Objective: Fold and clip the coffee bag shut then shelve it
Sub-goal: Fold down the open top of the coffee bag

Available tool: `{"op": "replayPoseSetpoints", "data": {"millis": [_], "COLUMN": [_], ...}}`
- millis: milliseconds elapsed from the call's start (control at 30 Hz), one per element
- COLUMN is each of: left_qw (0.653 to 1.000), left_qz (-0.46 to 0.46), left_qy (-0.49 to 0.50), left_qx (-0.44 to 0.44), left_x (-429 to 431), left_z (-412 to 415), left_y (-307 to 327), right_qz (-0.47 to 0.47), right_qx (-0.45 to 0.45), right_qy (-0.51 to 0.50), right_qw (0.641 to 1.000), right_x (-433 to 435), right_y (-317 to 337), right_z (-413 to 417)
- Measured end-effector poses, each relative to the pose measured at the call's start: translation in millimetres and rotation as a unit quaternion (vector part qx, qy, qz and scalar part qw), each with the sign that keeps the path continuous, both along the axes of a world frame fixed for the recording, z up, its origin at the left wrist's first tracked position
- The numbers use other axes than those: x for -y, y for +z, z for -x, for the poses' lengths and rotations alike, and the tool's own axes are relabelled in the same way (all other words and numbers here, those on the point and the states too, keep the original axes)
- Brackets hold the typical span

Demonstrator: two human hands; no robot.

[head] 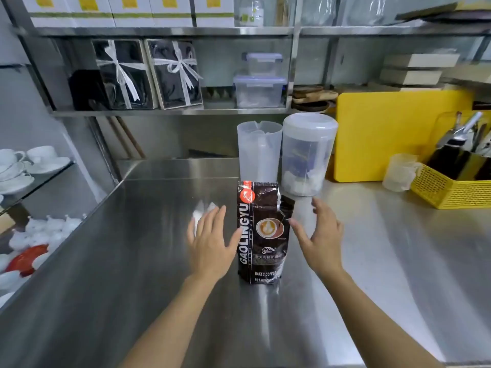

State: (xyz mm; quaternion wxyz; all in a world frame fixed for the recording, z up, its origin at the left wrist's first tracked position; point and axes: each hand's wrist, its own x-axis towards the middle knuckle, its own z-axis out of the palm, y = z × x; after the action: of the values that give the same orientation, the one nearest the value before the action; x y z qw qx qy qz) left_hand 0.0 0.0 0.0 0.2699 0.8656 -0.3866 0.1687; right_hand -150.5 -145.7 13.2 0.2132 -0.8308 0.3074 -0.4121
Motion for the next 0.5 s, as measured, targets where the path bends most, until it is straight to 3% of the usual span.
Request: {"op": "replayPoseSetpoints", "data": {"millis": [200,367,500], "left_qw": [0.997,0.991,0.985], "left_qz": [0.062,0.128,0.149], "left_qy": [-0.017,-0.025,0.002], "left_qx": [-0.038,-0.033,-0.093], "left_x": [20,35,45], "left_z": [-5,-8,-10], "left_y": [-14,-21,-15], "right_qz": [-0.109,-0.135,-0.167], "right_qx": [0.011,0.03,0.06], "right_qy": [0.062,0.098,0.122], "right_qw": [0.992,0.985,0.977], "right_x": [12,20,27], "right_y": [-30,-31,-28], "right_z": [-16,-36,-46]}}
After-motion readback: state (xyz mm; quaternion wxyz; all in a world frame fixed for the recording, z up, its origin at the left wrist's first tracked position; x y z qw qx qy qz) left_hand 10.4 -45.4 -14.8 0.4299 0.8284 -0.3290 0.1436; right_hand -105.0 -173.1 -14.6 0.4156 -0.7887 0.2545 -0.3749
